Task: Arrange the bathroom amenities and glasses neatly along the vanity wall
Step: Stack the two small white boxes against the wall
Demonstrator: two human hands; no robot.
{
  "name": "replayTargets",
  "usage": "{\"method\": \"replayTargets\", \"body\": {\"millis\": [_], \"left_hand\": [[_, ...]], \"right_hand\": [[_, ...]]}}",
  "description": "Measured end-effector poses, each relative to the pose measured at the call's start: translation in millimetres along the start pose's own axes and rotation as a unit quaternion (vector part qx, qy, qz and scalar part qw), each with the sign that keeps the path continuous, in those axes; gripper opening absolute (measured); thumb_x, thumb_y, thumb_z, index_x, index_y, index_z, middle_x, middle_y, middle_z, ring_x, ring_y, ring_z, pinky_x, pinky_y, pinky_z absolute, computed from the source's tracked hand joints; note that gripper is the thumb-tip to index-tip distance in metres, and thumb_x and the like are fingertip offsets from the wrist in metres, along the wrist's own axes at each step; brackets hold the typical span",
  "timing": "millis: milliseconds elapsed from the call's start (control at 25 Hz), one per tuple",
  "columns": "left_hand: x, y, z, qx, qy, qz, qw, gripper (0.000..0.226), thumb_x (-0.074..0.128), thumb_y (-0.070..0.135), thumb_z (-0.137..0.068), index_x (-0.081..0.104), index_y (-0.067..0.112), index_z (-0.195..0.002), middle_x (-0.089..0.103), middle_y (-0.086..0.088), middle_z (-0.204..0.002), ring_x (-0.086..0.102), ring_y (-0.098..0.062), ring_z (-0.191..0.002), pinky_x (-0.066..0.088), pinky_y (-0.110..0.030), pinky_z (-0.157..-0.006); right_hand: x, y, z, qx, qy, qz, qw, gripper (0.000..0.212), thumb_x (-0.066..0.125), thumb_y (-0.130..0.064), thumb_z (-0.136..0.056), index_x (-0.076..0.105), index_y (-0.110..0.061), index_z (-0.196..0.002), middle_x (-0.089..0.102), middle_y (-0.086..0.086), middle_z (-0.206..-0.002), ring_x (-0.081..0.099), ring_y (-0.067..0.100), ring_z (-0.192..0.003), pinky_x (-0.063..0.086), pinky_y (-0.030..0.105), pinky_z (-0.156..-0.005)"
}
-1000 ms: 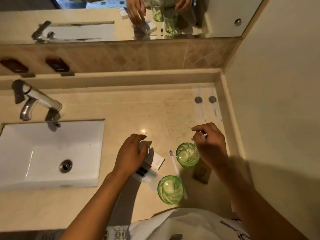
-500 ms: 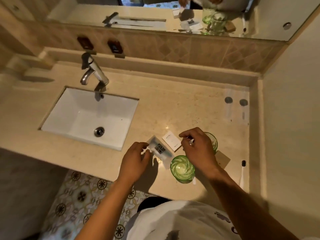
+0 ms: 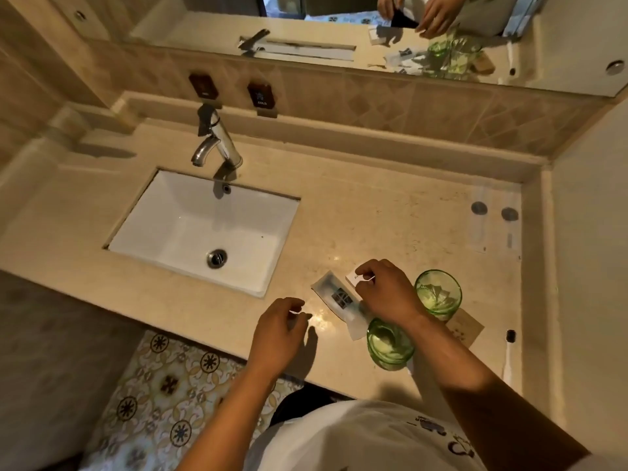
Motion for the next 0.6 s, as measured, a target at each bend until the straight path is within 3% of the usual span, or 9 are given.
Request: {"method": "replayTargets", "body": {"millis": [80, 160, 240, 320, 400, 520, 600], "left_hand": [[12, -2, -19, -0.044, -0.040, 0.088, 0.994, 0.023, 0.060, 0.030, -0.093, 0.068, 0.024, -0.114, 0.074, 0.006, -0.106, 0.070, -0.010, -0.092, 0.057, -0.029, -0.084], [30, -2, -38, -0.121, -0.094, 0.225, 0.962, 0.020, 0.059, 0.023, -0.093, 0.069, 0.018, -0.109, 0.075, -0.002, -0.099, 0.070, -0.018, -0.091, 0.059, -0.038, -0.084], [55, 9, -47, -0.217, -0.169, 0.380, 0.883, 0.014, 0.059, 0.005, -0.094, 0.068, 0.002, -0.103, 0.071, -0.016, -0.096, 0.065, -0.028, -0.091, 0.054, -0.036, -0.080], [76, 17, -57, -0.276, -0.222, 0.422, 0.834, 0.019, 0.060, 0.002, -0.092, 0.067, -0.006, -0.108, 0.073, -0.019, -0.103, 0.072, -0.029, -0.098, 0.059, -0.039, -0.090], [88, 20, -65, -0.290, -0.256, 0.398, 0.832, 0.020, 0.057, 0.003, -0.093, 0.065, -0.009, -0.106, 0.071, -0.018, -0.101, 0.073, -0.027, -0.097, 0.058, -0.041, -0.096], [95, 31, -73, -0.293, -0.273, 0.355, 0.844, 0.005, 0.054, 0.002, -0.088, 0.057, -0.001, -0.088, 0.057, -0.017, -0.090, 0.059, -0.028, -0.087, 0.057, -0.038, -0.082], [98, 34, -75, -0.304, -0.269, 0.344, 0.847, 0.015, 0.050, -0.001, -0.092, 0.060, -0.003, -0.082, 0.064, -0.017, -0.086, 0.063, -0.031, -0.088, 0.057, -0.045, -0.090]], "right_hand": [[2, 6, -15, 0.037, -0.002, 0.034, 0.999, 0.032, 0.055, -0.023, -0.093, 0.062, -0.019, -0.124, 0.058, 0.007, -0.127, 0.060, 0.023, -0.109, 0.048, 0.034, -0.095], [5, 14, -25, 0.082, -0.006, 0.050, 0.995, 0.037, 0.056, -0.021, -0.093, 0.059, -0.014, -0.129, 0.057, 0.011, -0.131, 0.059, 0.026, -0.116, 0.045, 0.031, -0.097], [9, 25, -33, 0.124, -0.010, 0.062, 0.990, 0.044, 0.060, -0.019, -0.089, 0.056, -0.012, -0.133, 0.055, 0.013, -0.133, 0.057, 0.028, -0.120, 0.044, 0.030, -0.098], [12, 34, -39, 0.153, -0.014, 0.088, 0.984, 0.047, 0.061, -0.017, -0.087, 0.056, -0.011, -0.133, 0.054, 0.016, -0.133, 0.055, 0.033, -0.121, 0.044, 0.033, -0.099], [19, 40, -41, 0.175, -0.026, 0.110, 0.978, 0.047, 0.061, -0.012, -0.084, 0.056, -0.011, -0.130, 0.052, 0.017, -0.130, 0.053, 0.037, -0.119, 0.045, 0.035, -0.098], [27, 48, -45, 0.188, -0.040, 0.115, 0.975, 0.052, 0.059, -0.010, -0.084, 0.053, -0.013, -0.135, 0.051, 0.017, -0.129, 0.053, 0.037, -0.119, 0.044, 0.036, -0.100], [29, 55, -47, 0.187, -0.055, 0.096, 0.976, 0.050, 0.055, -0.010, -0.088, 0.051, -0.012, -0.138, 0.052, 0.016, -0.132, 0.053, 0.034, -0.121, 0.041, 0.033, -0.101]]}}
Point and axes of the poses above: each hand's wrist, its own z-axis away from the middle knuckle, its own x-axis out of the palm, y = z × x, the point moved 9 cm from there along -z, towards the middle knuckle
